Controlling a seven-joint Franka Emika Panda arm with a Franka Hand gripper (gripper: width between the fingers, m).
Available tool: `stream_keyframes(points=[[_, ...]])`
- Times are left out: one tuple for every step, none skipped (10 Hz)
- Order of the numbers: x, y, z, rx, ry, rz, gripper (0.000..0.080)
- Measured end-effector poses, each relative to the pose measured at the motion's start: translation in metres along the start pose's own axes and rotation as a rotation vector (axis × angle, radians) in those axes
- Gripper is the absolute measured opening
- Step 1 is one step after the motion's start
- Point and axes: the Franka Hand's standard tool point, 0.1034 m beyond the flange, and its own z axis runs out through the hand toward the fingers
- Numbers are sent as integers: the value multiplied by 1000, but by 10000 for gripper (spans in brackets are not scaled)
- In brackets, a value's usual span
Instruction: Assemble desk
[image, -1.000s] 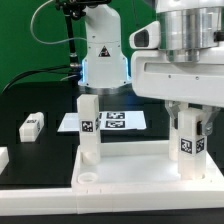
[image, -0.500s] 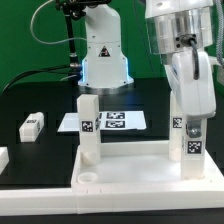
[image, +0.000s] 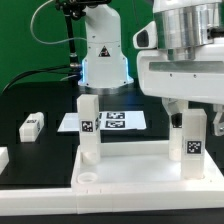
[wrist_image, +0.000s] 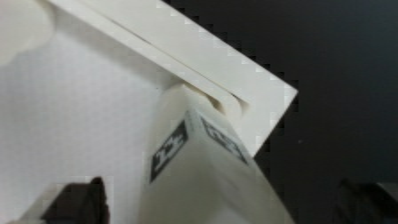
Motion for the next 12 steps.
stream_keyframes(points=[[1, 0, 0, -1, 1, -15, 646], [2, 1, 0, -3, 3, -95, 646], [3, 1, 0, -6, 6, -160, 646], [5, 2, -1, -25, 16, -349, 649], [7, 0, -3, -50, 32, -611, 649], [7, -1, -3, -49, 34, -685, 649], [7, -1, -3, -48, 34, -664, 526], [7, -1, -3, -48, 35, -639, 526], [7, -1, -3, -47, 35, -619, 388], [7, 0, -3, -45, 36, -516, 287], [8, 0, -3, -45, 37, -468, 287], [9, 0, -2, -44, 40, -380, 288]])
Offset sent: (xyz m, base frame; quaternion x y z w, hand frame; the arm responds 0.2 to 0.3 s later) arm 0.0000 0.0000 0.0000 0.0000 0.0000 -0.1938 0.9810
